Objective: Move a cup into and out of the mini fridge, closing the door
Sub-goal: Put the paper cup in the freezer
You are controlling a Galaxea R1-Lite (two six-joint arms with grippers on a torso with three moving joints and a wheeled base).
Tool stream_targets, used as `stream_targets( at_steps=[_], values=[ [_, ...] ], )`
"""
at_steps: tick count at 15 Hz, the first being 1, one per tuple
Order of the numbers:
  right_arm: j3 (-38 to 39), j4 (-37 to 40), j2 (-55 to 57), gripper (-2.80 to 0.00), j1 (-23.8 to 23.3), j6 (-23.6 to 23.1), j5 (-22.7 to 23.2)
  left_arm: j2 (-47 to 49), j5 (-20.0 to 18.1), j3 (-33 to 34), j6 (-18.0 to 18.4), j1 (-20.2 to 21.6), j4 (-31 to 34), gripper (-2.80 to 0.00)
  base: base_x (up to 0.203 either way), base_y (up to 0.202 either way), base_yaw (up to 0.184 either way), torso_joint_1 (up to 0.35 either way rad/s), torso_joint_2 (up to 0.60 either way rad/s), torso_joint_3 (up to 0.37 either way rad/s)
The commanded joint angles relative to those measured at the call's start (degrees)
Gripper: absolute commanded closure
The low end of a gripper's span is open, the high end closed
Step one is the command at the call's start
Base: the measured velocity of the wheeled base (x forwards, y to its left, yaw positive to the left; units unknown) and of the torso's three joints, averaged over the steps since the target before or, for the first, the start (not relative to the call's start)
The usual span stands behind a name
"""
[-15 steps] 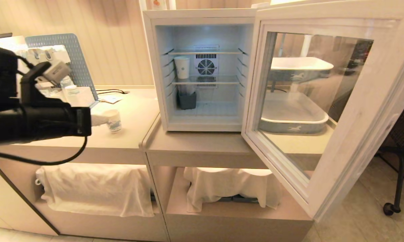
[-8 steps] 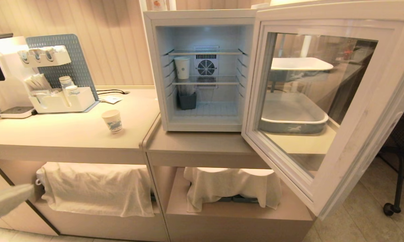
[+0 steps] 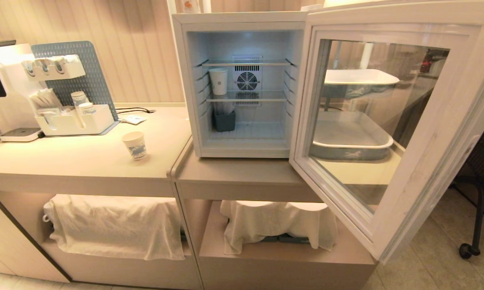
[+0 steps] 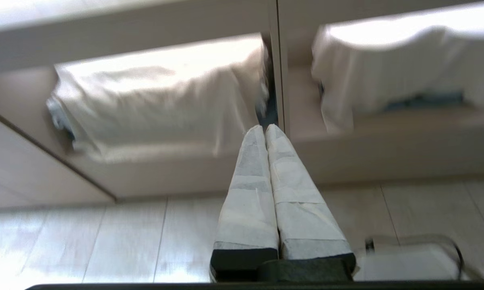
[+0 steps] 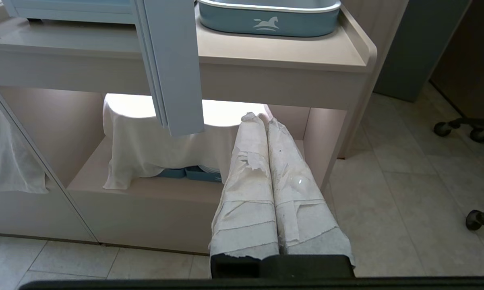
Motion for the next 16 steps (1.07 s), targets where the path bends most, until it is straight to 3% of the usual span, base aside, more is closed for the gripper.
stream_targets(
  at_steps=[1,6,16],
  values=[
    [0.0,0.0,0.0,0.00,0.0,-0.1,0.0,-2.7,-0.2,3.0,-0.3,0.0,-5.1,0.00,0.000,0.000,0.000,0.000,0.00,0.000],
    [0.0,0.0,0.0,0.00,0.0,-0.1,0.0,-14.7,-2.3,3.4,-1.1,1.1,0.9,0.00,0.000,0.000,0.000,0.000,0.00,0.000],
    [0.0,0.0,0.0,0.00,0.0,-0.1,0.0,-14.4,-2.0,3.5,-3.0,1.1,1.5,0.00,0.000,0.000,0.000,0.000,0.00,0.000]
  ],
)
